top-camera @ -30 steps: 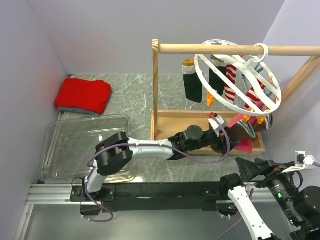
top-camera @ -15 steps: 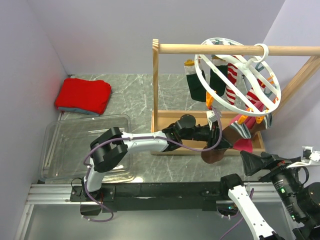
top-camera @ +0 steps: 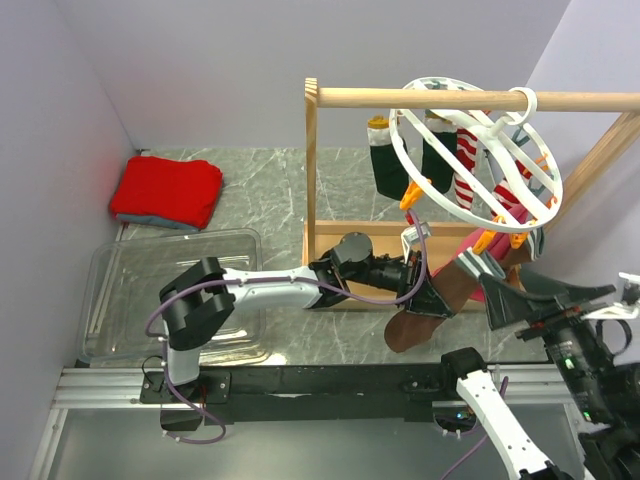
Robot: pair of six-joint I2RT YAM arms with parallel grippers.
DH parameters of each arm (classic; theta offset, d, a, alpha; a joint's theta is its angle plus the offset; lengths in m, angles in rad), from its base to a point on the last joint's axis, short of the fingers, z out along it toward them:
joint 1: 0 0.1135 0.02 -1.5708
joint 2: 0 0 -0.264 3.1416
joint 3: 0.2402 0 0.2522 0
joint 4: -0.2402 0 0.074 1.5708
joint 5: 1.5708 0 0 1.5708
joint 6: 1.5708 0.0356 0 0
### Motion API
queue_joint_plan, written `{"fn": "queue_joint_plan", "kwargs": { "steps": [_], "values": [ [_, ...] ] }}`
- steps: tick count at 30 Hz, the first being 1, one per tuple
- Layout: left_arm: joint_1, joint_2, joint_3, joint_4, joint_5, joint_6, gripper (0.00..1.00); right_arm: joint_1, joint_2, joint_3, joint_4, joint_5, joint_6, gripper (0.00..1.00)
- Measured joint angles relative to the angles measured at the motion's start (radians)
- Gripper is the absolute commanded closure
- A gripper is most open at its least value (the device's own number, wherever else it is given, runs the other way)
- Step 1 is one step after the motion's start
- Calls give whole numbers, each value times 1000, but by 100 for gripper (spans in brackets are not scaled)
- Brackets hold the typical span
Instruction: Remove the socks clipped to the hanger
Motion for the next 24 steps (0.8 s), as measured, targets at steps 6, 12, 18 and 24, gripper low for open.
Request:
{"fn": "queue_joint_plan", "kwargs": {
  "steps": [6, 12, 18, 24],
  "values": [
    [0, -93, 7, -169, -25, 81, 90, -6, 49, -222, 131, -14, 10, 0],
    [0, -148, 44, -307, -66, 166, 99, -8, 79, -392, 185, -12, 17, 0],
    [0, -149, 49, -387, -72, 203, 99, -8, 20, -370, 253, 3, 19, 0],
    [0, -150, 49, -417, -68, 208, 98, -8, 17, -323, 299, 8, 17, 0]
  ]
}}
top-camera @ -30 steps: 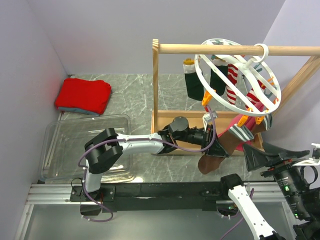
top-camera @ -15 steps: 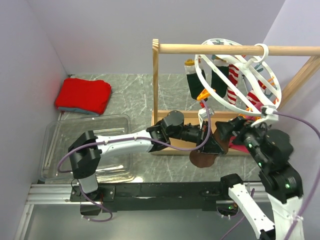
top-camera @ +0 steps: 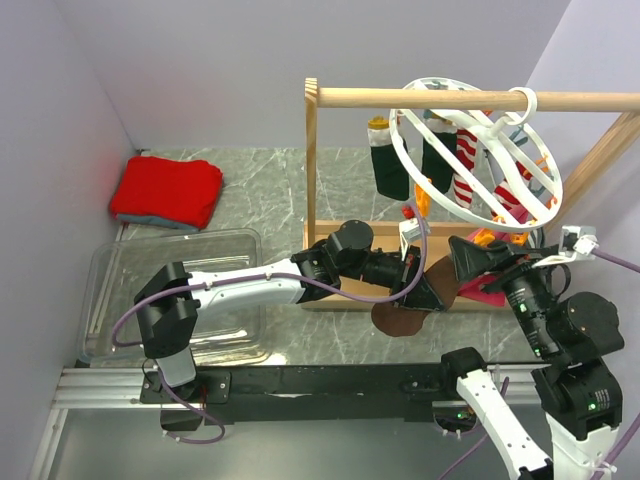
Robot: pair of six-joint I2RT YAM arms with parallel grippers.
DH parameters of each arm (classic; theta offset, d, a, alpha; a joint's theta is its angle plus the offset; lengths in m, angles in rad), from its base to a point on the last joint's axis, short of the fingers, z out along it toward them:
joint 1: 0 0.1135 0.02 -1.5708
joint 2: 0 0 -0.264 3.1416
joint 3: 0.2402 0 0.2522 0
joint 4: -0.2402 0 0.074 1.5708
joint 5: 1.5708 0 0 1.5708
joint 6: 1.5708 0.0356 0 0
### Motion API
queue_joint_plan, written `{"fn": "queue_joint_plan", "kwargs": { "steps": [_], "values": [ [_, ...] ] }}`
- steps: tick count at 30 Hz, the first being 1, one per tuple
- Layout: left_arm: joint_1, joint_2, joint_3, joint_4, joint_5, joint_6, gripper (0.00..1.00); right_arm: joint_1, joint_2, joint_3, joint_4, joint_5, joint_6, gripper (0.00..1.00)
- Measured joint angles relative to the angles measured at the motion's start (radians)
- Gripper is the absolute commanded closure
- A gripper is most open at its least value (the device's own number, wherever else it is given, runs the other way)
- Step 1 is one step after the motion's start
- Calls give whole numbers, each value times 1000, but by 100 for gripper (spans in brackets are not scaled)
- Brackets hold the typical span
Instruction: Remove the socks clipped to the hanger
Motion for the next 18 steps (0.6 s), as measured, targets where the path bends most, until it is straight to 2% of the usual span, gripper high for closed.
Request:
{"fn": "queue_joint_plan", "kwargs": {
  "steps": [10, 18],
  "values": [
    [0, -16, 0, 9, 27, -20, 98, 0, 15, 24, 52, -16, -16, 9],
    [0, -37, -5, 29, 56, -42, 96, 0, 24, 25, 110, -53, -25, 8]
  ]
}}
